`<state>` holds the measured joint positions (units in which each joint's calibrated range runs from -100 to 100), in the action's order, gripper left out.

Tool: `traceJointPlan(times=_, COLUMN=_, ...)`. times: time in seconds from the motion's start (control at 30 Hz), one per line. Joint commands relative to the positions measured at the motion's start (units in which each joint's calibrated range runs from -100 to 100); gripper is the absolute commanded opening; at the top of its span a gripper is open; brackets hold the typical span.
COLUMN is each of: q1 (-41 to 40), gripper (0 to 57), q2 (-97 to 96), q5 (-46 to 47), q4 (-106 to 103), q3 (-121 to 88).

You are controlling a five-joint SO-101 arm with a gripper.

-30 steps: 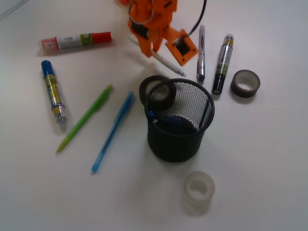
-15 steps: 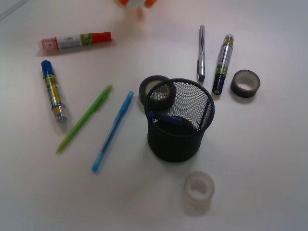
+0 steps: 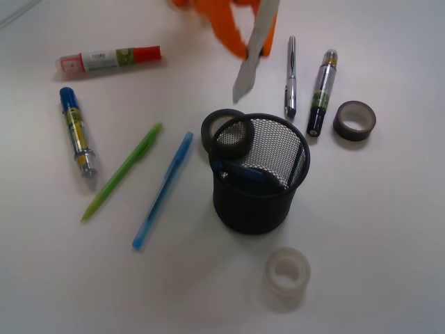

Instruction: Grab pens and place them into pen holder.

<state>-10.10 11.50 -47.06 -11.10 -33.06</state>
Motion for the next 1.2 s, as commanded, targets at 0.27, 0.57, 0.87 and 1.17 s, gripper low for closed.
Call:
traceJointPlan(times=0.27, q1=-2.27, gripper=0.4, q2=-11.12, q5=-1.12, q4=-20.92, q3=-3.44)
traceJointPlan(times=0.57, q1=-3.17, gripper=13.8, q2=-16.90, q5=-0.88, q4=-27.22, q3=-3.35)
traceJointPlan(times=0.87, q1=-2.12, gripper=17.1, q2=-16.30, q5=0.34, q4=-20.31, q3=1.99)
traceJointPlan(times=1.17, q1=4.75, gripper=16.9, q2=-4.57, q5=1.86, q4=31.92, q3=21.65)
